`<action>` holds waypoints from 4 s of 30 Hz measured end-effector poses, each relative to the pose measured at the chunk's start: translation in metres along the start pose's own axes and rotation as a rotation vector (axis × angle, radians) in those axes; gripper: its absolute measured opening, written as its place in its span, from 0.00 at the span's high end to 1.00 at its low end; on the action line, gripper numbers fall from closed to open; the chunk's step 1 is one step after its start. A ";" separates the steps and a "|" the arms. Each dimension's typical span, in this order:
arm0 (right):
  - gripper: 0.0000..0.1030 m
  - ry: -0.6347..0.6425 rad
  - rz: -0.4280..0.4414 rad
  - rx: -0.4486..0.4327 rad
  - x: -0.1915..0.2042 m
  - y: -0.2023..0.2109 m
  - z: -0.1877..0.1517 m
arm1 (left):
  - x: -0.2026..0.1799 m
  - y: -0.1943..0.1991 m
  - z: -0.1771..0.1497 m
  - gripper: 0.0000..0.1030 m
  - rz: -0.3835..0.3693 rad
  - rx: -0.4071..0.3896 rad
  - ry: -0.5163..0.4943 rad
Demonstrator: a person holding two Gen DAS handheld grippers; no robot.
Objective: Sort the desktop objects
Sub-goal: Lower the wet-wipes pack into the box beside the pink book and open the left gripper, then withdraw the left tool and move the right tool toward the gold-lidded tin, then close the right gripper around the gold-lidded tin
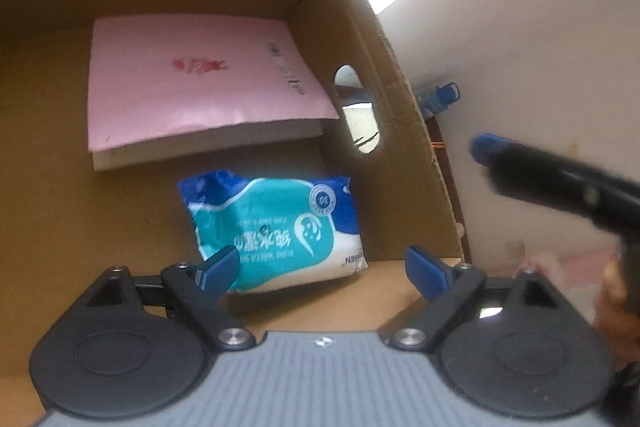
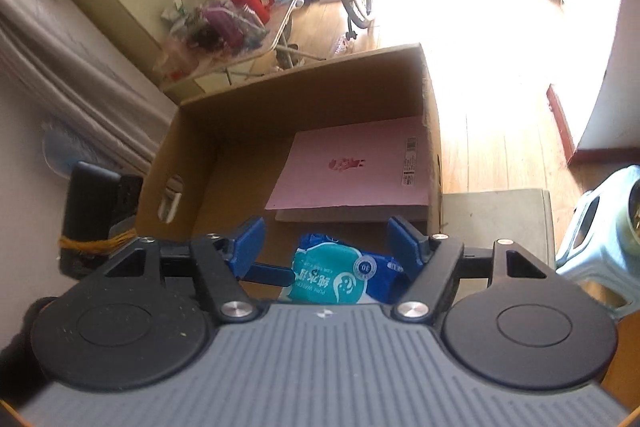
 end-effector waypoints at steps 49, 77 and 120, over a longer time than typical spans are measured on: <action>0.01 -0.047 -0.084 -0.291 0.016 0.137 -0.136 | -0.046 0.193 -0.164 0.00 0.177 -0.638 -0.231; 0.08 0.266 0.174 0.098 0.149 -0.073 -0.141 | 0.079 0.060 -0.203 0.09 0.498 -0.548 -0.130; 0.47 0.191 0.197 0.290 0.158 -0.066 -0.218 | 0.071 0.050 -0.256 0.39 0.341 -0.458 -0.188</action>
Point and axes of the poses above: each gripper's, at about its wrist camera, not at the fingertips, and y roughly against the way its jaws point, x to its left, z to its top, the point moved 8 cm from there along -y, roughly the way its jaws point, and after that the axes turned 7 degrees about y, right-handed, at the moved point
